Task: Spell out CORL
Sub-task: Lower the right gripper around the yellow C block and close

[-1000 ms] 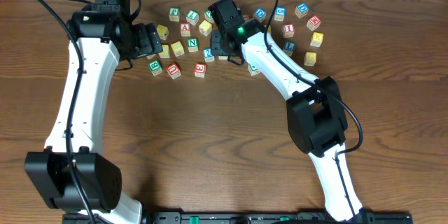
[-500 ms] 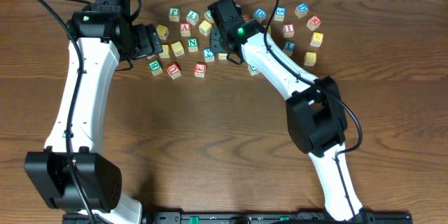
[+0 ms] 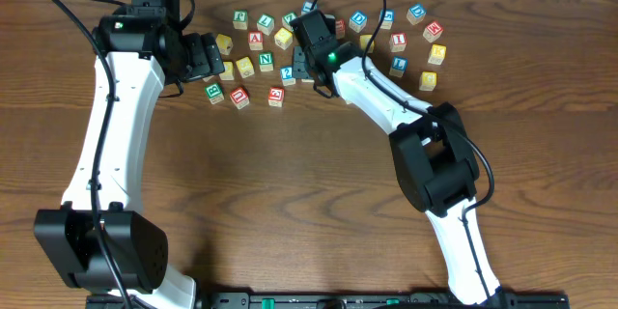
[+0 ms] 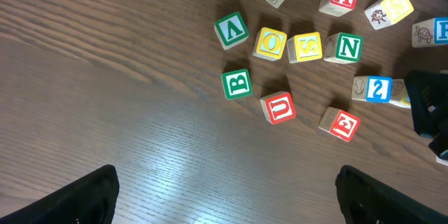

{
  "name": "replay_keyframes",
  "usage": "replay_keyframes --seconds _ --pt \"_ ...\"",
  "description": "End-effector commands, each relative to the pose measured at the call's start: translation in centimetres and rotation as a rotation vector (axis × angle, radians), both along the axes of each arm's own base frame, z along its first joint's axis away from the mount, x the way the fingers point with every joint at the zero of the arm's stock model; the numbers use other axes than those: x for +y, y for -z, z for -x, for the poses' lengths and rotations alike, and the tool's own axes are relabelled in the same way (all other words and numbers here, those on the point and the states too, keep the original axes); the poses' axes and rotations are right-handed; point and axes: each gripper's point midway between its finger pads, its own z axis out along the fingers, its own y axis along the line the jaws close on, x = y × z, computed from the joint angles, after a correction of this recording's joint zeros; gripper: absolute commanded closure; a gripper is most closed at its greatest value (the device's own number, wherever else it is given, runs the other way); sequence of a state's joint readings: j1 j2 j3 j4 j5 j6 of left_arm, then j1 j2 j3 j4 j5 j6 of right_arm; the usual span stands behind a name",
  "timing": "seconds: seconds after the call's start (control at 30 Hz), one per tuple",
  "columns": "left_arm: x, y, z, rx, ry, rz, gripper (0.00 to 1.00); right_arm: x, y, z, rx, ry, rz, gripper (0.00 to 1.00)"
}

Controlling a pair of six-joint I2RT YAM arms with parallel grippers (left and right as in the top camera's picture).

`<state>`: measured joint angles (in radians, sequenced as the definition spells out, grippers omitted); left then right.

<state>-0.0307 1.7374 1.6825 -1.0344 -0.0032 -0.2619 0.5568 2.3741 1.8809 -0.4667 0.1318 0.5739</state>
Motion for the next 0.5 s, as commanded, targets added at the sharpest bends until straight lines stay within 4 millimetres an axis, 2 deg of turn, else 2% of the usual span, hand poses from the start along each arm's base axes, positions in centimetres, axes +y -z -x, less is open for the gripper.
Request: replay_keyframes --seconds 0.0,0.17,0.47 --pt "0.3 -0.4 0.1 -0.004 -0.009 -0.007 0.02 -0.3 1.1 0.5 0.012 0.019 0.016 0.55" --pt "0.3 -0.3 0.3 0.004 -0.009 -0.007 0.02 0.0 2.8 0.9 0.045 0.004 0.014 0.57" --pt "0.3 -0.3 0.4 0.007 -0.009 -0.007 0.02 -0.2 2.8 0.8 0.038 -0.020 0.033 0.63"
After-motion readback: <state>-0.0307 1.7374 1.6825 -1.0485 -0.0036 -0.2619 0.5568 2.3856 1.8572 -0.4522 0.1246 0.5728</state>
